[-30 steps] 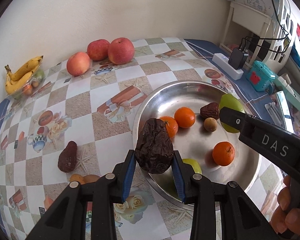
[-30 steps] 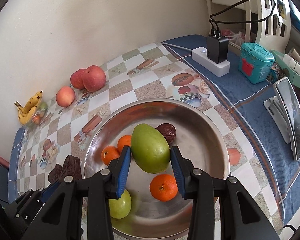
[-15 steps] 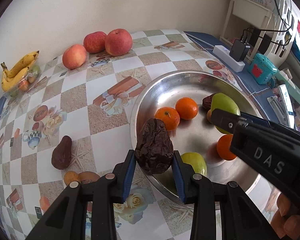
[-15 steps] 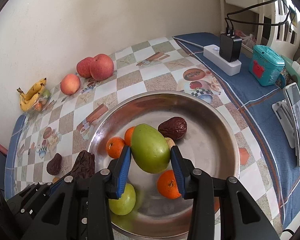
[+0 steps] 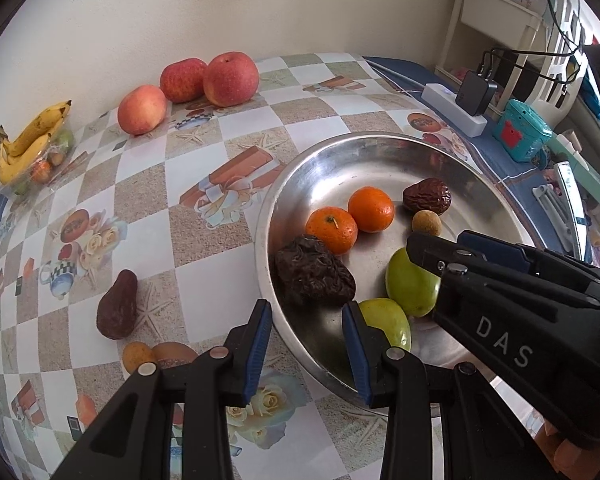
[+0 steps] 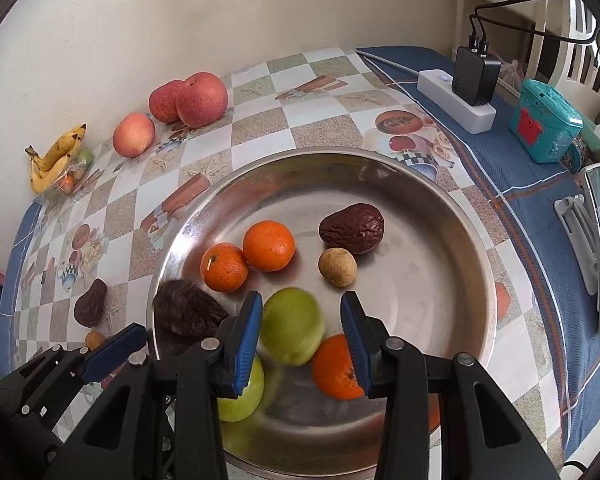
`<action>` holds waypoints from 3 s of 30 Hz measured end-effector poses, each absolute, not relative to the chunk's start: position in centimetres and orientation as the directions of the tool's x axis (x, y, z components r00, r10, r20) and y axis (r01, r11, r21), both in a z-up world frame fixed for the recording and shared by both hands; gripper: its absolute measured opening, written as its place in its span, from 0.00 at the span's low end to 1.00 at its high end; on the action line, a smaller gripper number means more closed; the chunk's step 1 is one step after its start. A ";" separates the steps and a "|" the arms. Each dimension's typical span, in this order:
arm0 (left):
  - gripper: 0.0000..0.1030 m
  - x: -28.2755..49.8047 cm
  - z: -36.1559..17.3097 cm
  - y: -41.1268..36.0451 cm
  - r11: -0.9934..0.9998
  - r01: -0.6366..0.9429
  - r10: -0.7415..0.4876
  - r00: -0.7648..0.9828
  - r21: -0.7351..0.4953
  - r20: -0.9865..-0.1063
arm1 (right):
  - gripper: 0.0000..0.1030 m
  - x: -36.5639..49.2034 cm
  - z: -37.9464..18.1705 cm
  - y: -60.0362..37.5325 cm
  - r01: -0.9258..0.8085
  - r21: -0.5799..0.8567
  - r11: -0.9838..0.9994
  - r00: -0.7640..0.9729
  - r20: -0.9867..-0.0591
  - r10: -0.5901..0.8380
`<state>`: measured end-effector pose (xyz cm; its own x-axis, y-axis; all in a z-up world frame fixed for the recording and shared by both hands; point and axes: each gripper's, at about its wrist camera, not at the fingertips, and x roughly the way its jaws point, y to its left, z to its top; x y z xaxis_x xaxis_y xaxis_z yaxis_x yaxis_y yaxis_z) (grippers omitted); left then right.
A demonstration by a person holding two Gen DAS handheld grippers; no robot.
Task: Organize fruits
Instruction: 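Carry both to the plate, open left on the date while right releases the apple, then withdraw both open grippers from the plate toward the remaining fruit, then close right gripper on a small brown round fruit while left grasps another date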
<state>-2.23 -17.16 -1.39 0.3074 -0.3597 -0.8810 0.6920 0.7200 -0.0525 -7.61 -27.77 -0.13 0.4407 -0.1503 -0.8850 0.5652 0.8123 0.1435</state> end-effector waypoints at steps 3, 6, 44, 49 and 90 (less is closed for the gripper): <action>0.39 -1.9 -1.5 -16.9 0.731 0.679 -0.360 0.305 -0.063 -0.882 | 0.41 -7.6 0.0 -27.7 0.563 0.144 0.814 0.444 -0.883 -0.151; 0.39 -1.4 -1.2 -16.4 0.747 0.660 -0.371 0.307 -0.085 -0.876 | 0.41 -7.6 0.0 -27.7 0.562 0.145 0.814 0.449 -0.881 -0.153; 1.00 8.3 -2.4 -1.8 0.993 0.115 -0.026 0.375 0.019 -0.927 | 0.88 -5.6 0.5 -24.9 0.498 0.066 0.865 0.464 -0.863 -0.201; 1.00 9.5 -2.6 1.8 0.999 0.039 0.015 0.361 0.031 -0.932 | 0.88 -4.4 0.9 -22.8 0.461 0.091 0.883 0.486 -0.858 -0.165; 1.00 11.1 -4.0 2.8 0.974 0.107 -0.225 0.294 -0.202 -0.929 | 0.25 0.1 -4.6 -10.0 0.160 0.093 0.983 0.368 -0.930 0.028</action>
<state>11.13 2.78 -4.02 0.2941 -0.2250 -0.9289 0.1071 0.9735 -0.2019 0.15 -9.96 -4.59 0.3677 0.0280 -0.9295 0.1599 0.9828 0.0929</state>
